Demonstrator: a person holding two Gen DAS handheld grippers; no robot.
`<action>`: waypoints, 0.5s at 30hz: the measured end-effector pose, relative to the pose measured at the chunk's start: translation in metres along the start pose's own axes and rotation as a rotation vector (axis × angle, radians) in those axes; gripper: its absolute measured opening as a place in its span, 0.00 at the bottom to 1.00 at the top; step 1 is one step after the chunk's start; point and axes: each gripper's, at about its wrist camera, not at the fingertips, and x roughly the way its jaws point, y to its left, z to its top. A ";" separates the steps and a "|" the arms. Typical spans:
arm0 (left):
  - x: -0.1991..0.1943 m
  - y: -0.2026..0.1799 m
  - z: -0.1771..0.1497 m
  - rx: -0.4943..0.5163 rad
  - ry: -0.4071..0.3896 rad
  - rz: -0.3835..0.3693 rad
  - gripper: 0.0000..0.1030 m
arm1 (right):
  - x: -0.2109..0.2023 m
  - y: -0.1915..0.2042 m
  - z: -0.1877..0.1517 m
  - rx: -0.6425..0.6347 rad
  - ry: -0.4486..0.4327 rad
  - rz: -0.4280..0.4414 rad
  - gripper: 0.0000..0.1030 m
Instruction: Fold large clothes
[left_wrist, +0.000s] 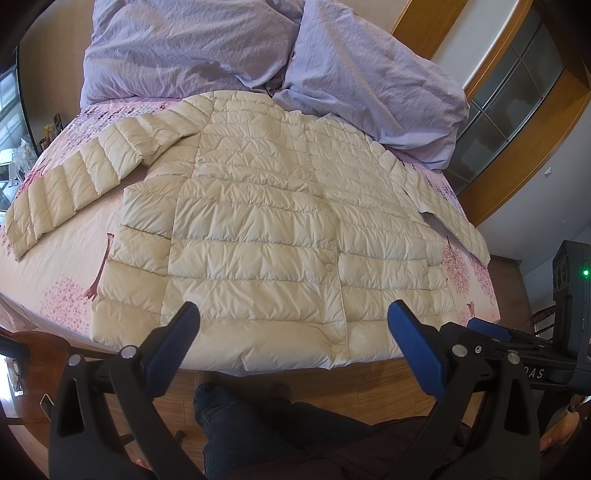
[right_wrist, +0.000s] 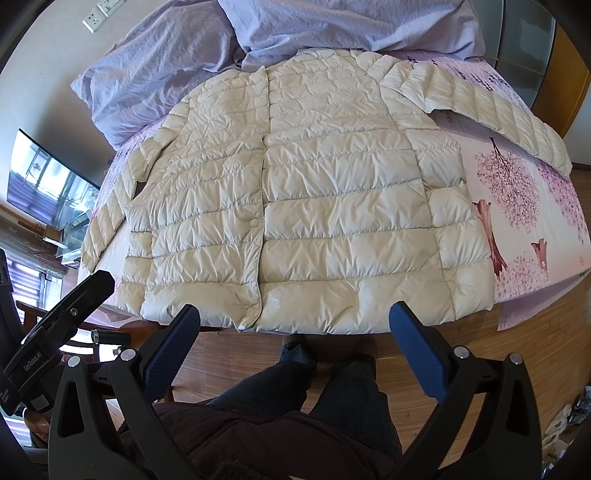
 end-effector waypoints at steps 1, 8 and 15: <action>0.000 0.000 0.000 0.000 0.000 0.000 0.98 | -0.001 0.000 0.000 0.001 -0.001 0.000 0.99; 0.000 0.000 0.000 -0.001 0.001 0.001 0.98 | 0.002 -0.002 -0.003 0.002 -0.001 0.001 0.99; 0.000 0.000 0.000 -0.001 0.001 0.001 0.98 | 0.002 -0.002 -0.003 0.002 0.000 0.000 0.99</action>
